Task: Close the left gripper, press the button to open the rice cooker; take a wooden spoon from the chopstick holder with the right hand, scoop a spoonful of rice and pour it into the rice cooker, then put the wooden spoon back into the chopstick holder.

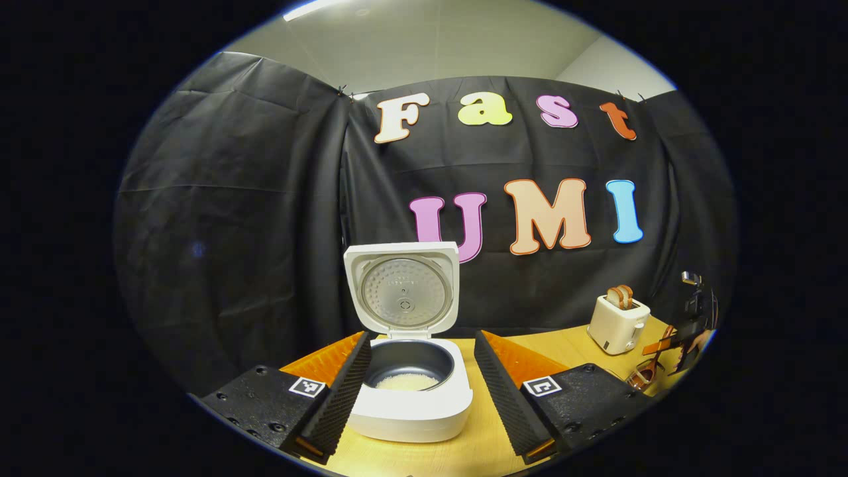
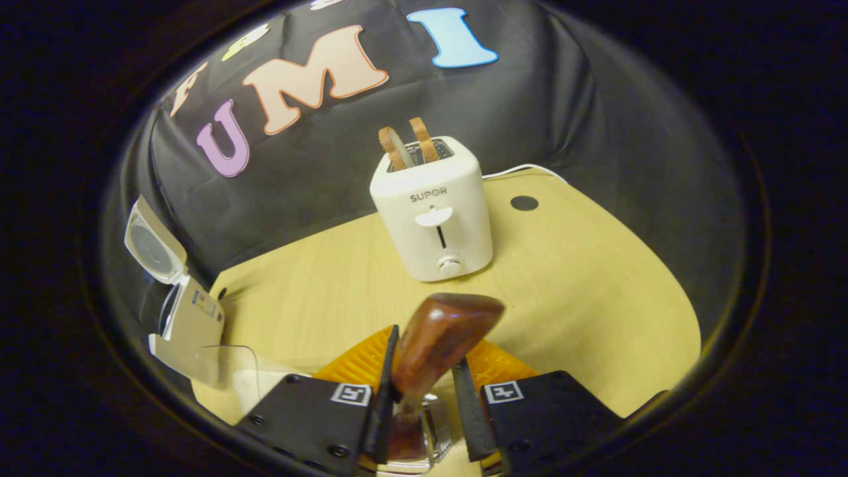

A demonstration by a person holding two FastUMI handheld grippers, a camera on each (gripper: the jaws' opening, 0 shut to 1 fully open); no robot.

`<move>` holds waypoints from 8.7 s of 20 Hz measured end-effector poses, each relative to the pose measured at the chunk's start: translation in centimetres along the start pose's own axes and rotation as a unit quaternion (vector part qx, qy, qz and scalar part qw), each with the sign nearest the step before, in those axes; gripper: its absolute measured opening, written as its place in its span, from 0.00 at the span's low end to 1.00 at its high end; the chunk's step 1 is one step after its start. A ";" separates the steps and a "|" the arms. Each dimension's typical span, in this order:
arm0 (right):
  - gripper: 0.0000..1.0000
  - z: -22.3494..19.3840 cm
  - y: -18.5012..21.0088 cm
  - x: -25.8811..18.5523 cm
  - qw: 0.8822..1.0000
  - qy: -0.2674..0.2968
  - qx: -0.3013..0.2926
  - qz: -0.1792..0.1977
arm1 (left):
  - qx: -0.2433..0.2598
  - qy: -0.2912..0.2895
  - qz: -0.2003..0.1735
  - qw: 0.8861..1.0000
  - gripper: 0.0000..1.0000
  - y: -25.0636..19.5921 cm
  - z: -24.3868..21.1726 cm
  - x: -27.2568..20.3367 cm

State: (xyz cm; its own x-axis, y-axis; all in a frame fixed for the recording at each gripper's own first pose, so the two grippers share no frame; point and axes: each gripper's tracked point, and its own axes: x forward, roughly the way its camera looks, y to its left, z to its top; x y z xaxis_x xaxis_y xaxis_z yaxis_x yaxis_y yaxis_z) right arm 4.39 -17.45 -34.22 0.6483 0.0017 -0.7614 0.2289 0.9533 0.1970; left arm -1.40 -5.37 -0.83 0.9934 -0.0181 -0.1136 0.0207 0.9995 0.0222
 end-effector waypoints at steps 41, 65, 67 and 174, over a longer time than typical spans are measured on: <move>0.24 -1.3 23.0 -7.7 0.938 -0.150 -0.301 0.087 | -0.010 -0.004 -0.017 1.000 0.92 8.3 -0.1 1.5; 0.25 -11.5 27.0 -4.9 0.981 -0.010 -0.142 0.133 | -0.022 -0.011 -0.006 1.000 0.92 11.7 -0.4 1.0; 0.23 -11.4 26.1 -4.6 0.987 0.011 -0.079 0.138 | -0.024 -0.013 -0.005 1.000 0.92 11.8 -0.2 0.9; 0.20 6.1 49.6 -13.3 0.906 -0.239 -0.283 0.205 | -0.069 -0.018 0.016 0.997 0.91 18.8 -1.5 1.0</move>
State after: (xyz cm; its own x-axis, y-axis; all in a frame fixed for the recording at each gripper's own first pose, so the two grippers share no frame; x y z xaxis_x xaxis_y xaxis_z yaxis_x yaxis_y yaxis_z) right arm 11.58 27.99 -10.54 0.8657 0.3888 -0.3153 -0.4238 0.9044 -0.0486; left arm -0.15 13.48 -2.05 0.9967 0.0149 -0.0792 -0.0237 0.9935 -0.1114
